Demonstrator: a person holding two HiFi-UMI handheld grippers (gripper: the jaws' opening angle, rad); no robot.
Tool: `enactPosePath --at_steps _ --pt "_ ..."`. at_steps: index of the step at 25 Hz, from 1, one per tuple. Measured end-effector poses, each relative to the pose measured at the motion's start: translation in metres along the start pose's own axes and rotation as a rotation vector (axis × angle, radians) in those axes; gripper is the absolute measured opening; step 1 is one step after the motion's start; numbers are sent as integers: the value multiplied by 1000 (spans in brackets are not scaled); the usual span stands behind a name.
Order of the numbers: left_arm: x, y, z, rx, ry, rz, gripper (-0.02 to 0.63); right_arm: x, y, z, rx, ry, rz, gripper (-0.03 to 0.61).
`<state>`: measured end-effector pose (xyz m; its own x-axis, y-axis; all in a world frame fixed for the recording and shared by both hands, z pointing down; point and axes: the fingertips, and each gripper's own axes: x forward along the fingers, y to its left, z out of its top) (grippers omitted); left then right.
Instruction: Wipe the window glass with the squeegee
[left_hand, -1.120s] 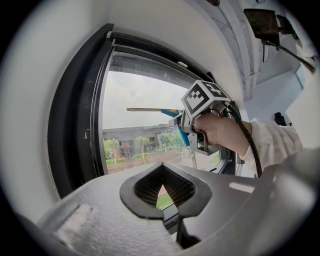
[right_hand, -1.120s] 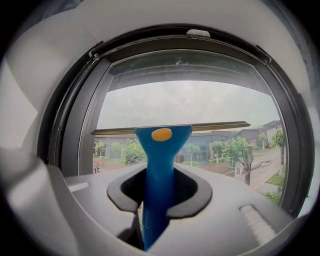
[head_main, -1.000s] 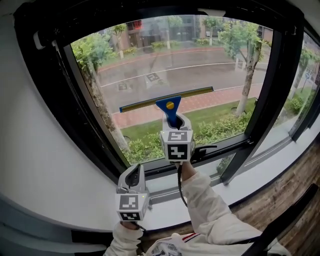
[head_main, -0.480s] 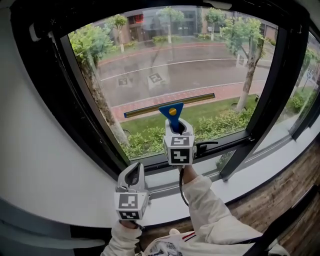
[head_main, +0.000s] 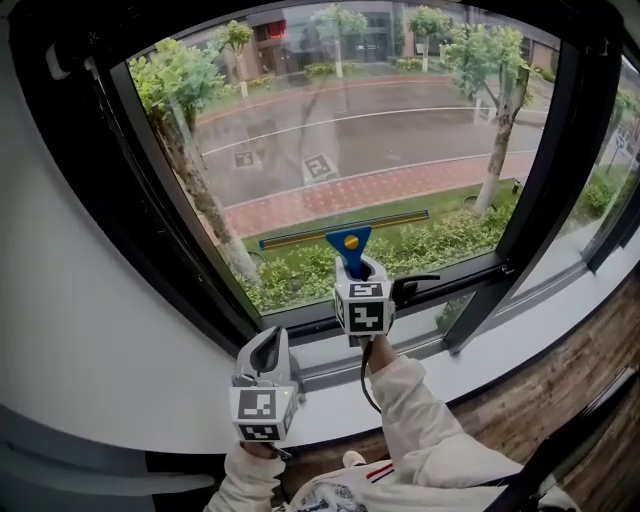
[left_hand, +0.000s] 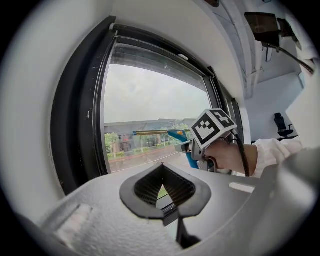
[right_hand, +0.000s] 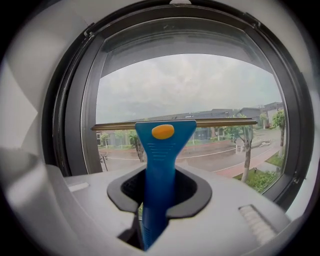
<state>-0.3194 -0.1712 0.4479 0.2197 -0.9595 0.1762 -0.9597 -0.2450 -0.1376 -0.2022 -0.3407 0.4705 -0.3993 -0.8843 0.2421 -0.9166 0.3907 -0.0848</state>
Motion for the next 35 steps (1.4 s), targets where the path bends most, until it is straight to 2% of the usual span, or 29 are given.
enactPosePath --at_steps 8,15,22,35 --pt "0 -1 -15 7 33 -3 0 7 -6 -46 31 70 14 97" --pt "4 -8 -24 10 54 -23 0 13 -12 -89 -13 144 15 97" --pt "7 -15 -29 -6 70 -39 0 20 -13 -109 -22 174 28 97" --pt "15 -21 -32 -24 70 -49 0 20 -17 -152 -67 298 34 95"
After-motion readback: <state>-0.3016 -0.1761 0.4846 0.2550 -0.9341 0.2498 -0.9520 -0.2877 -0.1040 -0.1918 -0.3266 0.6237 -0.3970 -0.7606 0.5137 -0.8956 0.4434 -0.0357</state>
